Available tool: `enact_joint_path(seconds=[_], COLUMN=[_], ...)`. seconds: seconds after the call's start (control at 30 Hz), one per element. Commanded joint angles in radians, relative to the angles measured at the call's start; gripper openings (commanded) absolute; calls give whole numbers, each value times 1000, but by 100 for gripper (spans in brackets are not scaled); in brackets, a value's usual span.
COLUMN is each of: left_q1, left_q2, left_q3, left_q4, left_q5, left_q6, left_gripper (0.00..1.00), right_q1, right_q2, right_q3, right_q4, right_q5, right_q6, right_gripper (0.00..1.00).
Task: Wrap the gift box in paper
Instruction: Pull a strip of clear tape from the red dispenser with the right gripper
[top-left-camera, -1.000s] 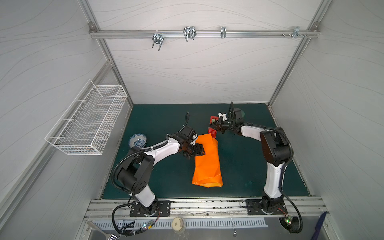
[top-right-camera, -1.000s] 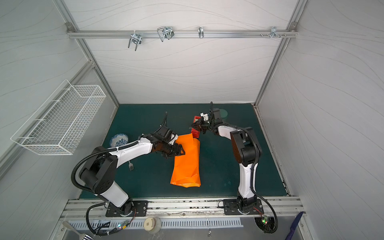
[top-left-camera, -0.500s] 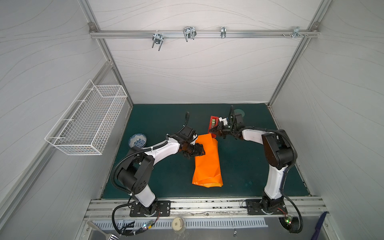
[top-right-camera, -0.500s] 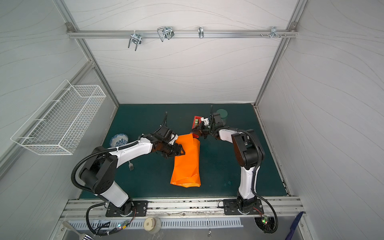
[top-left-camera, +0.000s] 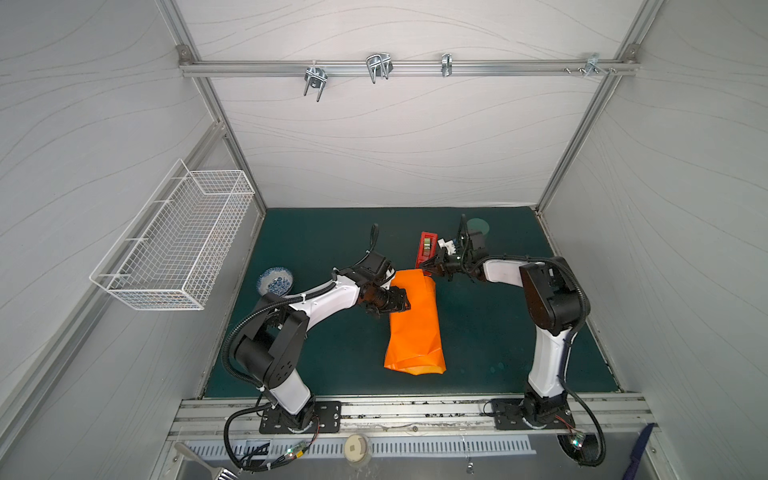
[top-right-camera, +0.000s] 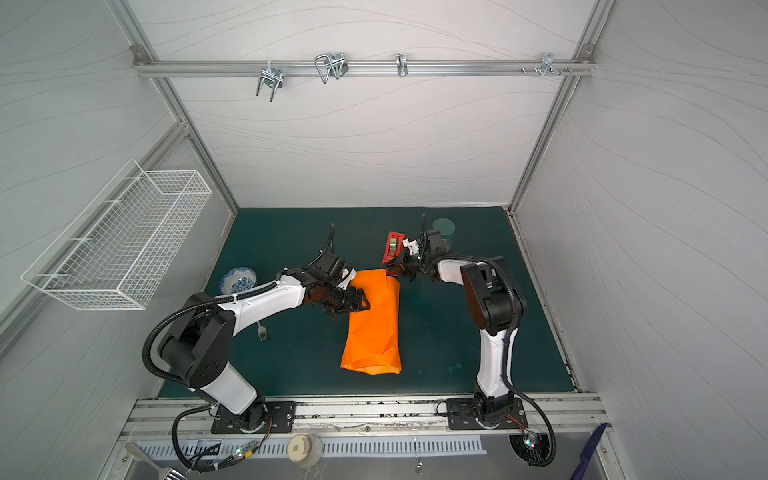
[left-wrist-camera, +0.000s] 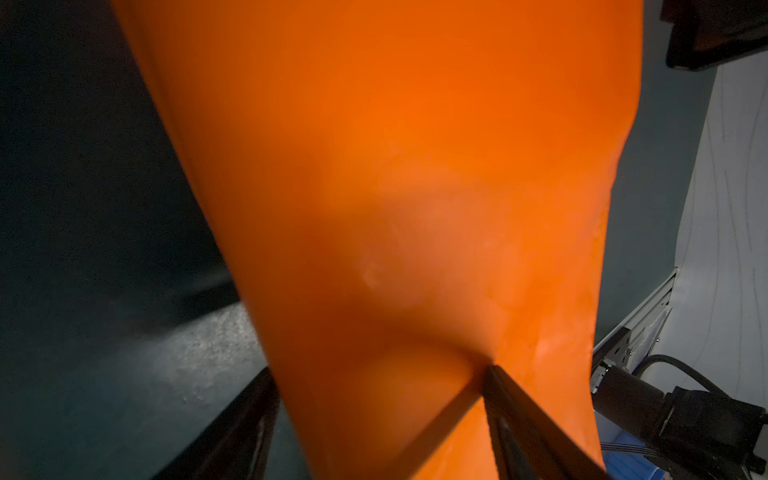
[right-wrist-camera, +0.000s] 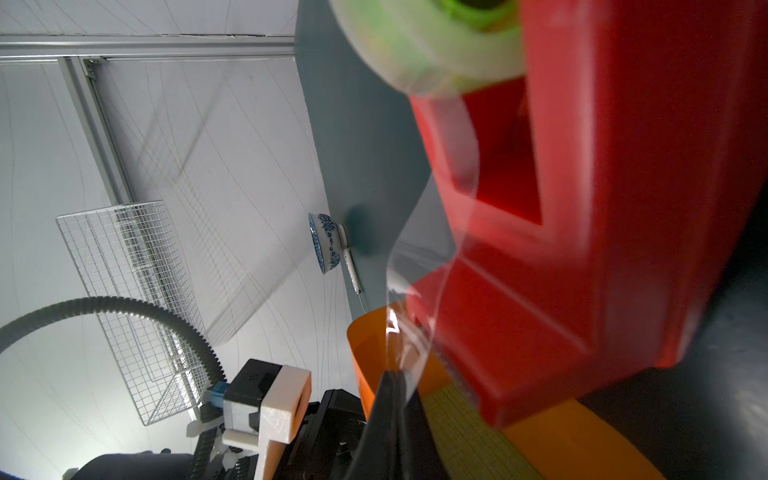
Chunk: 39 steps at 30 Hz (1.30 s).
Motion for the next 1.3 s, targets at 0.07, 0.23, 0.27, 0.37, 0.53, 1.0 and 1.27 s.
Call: enact_joint_path(seconds=[0.07,0.23,0.27,0.37,0.53,1.0,1.27], left_q1=[-6,-6,-6,-6,-6,-5,-6], left_q2=[73,72,72,71,72,78,77], left_q3=[-39,-38,-39,-40,-42,-41,-43], left_q4=[-78,-75,-75,-76,-74,-73,-72], left_q5=[-106,-105,-105,-105,-105,-105,-105], left_q6=[20,18,18,18,18,18,18], left_gripper=[78,78,78,78,78,78,78], right_q1=[-8,-10,-10,-12,-12,-5,-3], right_q2=[35,46,47,49,56,70,52], right_q3=[-8,-9,-9,-13,-9,-4,4], right_q4=[-31,-52,-56,-67,-100,-188,-250], right_q5=[-6,9,12,24,58,167,221], right_q6=[-30,-53,-57,-68,-99,-180,-225], right_gripper=[0,0,0,0,0,0,0])
